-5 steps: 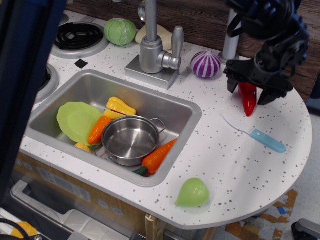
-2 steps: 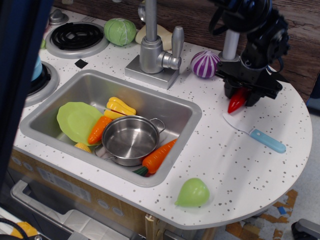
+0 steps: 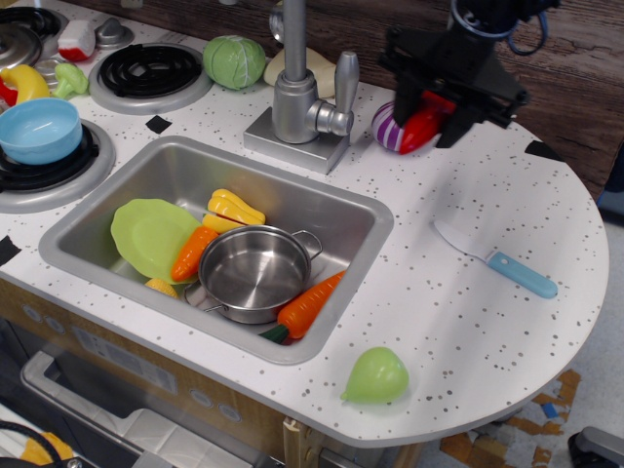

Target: Put pepper in pan

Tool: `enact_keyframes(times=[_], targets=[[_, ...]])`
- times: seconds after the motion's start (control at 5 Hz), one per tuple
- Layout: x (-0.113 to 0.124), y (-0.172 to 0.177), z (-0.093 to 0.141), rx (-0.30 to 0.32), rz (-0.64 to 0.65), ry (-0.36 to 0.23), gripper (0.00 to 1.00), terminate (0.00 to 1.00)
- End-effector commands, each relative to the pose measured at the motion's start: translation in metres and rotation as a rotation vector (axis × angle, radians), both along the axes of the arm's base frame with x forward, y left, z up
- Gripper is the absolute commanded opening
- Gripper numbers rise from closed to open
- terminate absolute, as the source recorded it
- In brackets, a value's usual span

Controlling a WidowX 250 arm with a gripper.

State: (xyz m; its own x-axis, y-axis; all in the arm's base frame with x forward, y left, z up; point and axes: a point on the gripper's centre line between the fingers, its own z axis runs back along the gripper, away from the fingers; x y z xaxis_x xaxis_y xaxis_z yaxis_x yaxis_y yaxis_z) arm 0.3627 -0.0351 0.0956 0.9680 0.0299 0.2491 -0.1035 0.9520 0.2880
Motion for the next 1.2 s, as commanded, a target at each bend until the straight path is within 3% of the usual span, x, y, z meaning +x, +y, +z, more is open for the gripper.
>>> enact_keyframes(times=[0.0, 0.4, 0.6, 1.0], targets=[[-0.032, 0.051, -0.001, 0.014, 0.010, -0.051, 0.00, 0.00], [-0.056, 0.074, -0.041, -0.081, -0.040, -0.042, 0.00, 0.00], [-0.059, 0.070, -0.048, -0.089, -0.048, -0.066, 1.00, 0.00], [-0.059, 0.070, -0.048, -0.089, -0.048, -0.066, 1.00, 0.00]])
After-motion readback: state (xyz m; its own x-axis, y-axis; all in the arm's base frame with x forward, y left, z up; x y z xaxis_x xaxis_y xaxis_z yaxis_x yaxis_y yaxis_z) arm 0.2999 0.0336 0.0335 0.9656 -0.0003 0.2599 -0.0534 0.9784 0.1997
